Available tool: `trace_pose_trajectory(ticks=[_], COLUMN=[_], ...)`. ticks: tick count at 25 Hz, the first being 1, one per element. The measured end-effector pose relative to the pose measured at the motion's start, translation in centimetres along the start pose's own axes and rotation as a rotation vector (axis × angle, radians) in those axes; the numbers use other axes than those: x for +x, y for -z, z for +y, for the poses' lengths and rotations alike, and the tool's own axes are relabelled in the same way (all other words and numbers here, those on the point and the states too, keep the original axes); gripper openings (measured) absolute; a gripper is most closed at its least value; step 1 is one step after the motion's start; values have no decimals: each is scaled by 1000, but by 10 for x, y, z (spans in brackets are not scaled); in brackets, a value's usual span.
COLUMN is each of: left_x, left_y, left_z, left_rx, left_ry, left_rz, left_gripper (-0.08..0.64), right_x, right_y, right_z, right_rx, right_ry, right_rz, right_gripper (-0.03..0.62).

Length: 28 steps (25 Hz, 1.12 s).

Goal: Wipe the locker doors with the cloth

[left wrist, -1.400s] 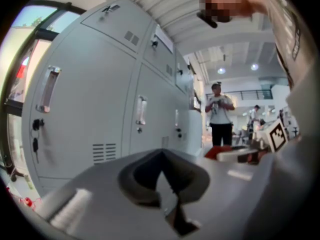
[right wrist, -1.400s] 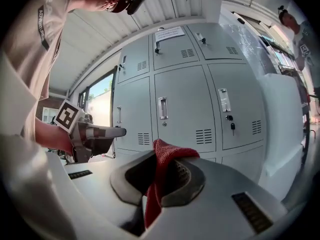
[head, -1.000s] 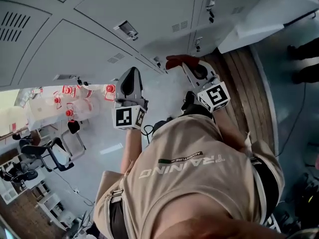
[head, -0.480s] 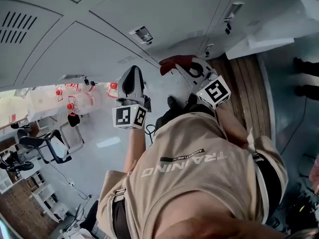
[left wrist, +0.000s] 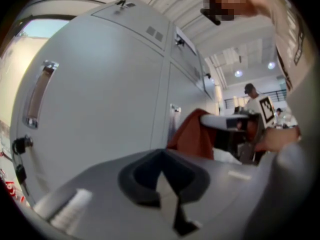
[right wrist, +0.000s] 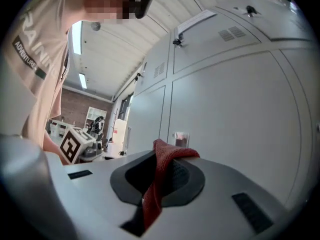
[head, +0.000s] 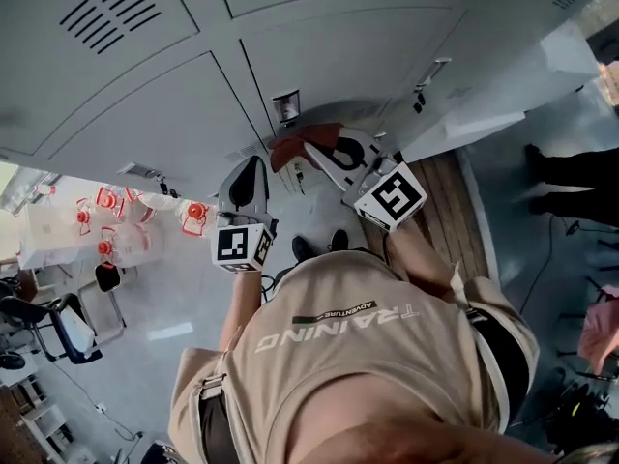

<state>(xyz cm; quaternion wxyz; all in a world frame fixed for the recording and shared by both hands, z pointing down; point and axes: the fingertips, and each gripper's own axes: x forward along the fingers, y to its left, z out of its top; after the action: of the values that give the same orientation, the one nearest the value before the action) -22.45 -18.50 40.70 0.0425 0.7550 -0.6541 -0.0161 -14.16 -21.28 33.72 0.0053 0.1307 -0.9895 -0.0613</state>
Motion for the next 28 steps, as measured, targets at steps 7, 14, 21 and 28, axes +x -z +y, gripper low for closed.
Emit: trace_pose_trajectory(ticks=[7,14,21,28], left_x=[1,-4,-21,-27], left_y=[-1,-12,-4,-1], left_z=[-5,-5,2,0], left_rx=[-8,7,-16,-17], left_ry=[46,61,24,14], left_rz=[-24,-51,-39,-31], left_gripper=[5,5,5,5], right_x=[12,22,51,51], right_y=[-135,-223,-220,-182], right_z=[-14,-18,-37,-37], right_rx=[-205,-350,-424,-359], right_ry=[29,48,149,123], right_rz=[-211,-341,-270,-210], right_gripper=[28,28,28,28])
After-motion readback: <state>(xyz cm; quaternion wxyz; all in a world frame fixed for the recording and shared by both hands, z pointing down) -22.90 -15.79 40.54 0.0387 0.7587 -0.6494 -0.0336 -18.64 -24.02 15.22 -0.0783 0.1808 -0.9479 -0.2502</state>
